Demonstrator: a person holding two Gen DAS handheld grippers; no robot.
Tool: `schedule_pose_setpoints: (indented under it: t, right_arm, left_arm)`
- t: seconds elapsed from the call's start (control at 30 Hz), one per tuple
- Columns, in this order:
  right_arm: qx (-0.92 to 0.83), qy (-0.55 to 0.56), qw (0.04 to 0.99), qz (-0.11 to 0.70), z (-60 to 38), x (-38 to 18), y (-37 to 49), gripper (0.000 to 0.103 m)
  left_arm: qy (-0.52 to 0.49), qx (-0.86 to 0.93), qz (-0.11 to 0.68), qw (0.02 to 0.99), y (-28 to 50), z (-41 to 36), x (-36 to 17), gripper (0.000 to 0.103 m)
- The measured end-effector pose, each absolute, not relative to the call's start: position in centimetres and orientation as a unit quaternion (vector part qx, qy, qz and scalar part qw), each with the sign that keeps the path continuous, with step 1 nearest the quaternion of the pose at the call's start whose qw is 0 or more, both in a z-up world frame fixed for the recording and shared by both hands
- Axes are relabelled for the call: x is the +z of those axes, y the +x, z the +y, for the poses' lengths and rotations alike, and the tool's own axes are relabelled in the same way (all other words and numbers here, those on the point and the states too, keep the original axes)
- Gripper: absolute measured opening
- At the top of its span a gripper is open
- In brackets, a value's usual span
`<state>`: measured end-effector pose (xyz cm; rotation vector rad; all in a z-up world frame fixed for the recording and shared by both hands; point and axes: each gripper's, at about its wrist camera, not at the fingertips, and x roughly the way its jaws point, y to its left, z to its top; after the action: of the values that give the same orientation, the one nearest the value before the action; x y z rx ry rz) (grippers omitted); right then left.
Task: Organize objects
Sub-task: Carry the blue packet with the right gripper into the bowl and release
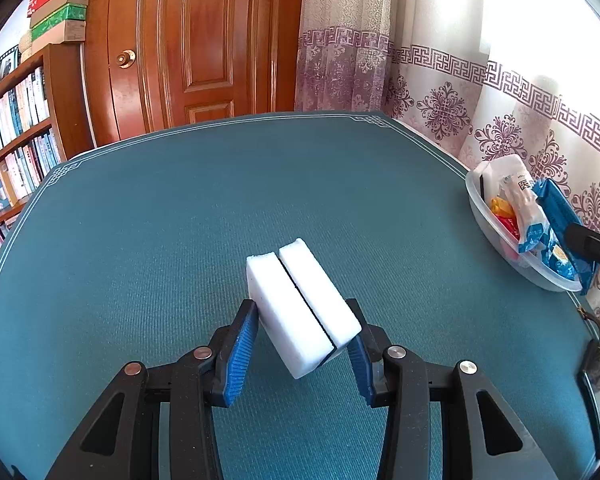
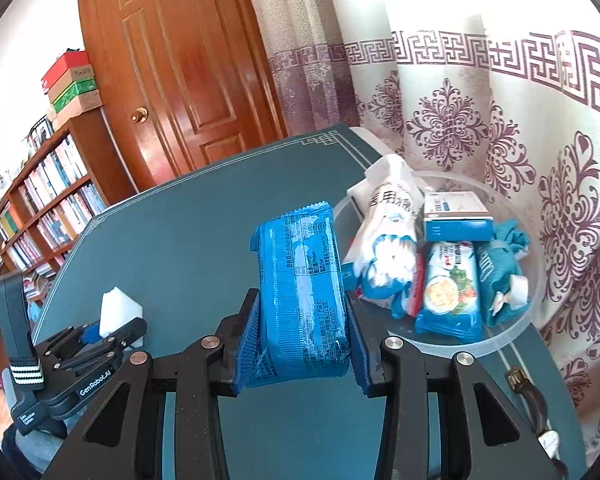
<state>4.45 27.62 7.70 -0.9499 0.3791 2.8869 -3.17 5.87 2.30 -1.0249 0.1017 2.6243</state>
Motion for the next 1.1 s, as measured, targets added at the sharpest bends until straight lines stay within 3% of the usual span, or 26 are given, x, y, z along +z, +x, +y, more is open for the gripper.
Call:
schedule_pose_setpoints:
  t: [0.43,0.93,1.0,1.1]
  right_arm:
    - [0.933,-0.296,0.131,0.157,34.3,7.0,3.5,0.041]
    - [0.924,-0.313,0.143,0.165,36.0,5.1,0.8,0.042]
    - [0.924,-0.316,0.143,0.163,36.0,5.2,1.0,0.044]
    - [0.929,-0.307,0.144,0.15,35.7,5.6,1.9,0.055]
  left_arm:
    - [-0.359,0.917,0.04,0.168,-2.8,6.2,2.4,0.046]
    - [-0.364,0.915,0.048,0.17,-2.6,6.8,2.3,0.046]
    - [-0.365,0.914,0.045,0.172,-2.6,6.9,2.5,0.046]
    - [-0.367,0.913,0.041,0.176,-2.5,7.0,2.7,0.046]
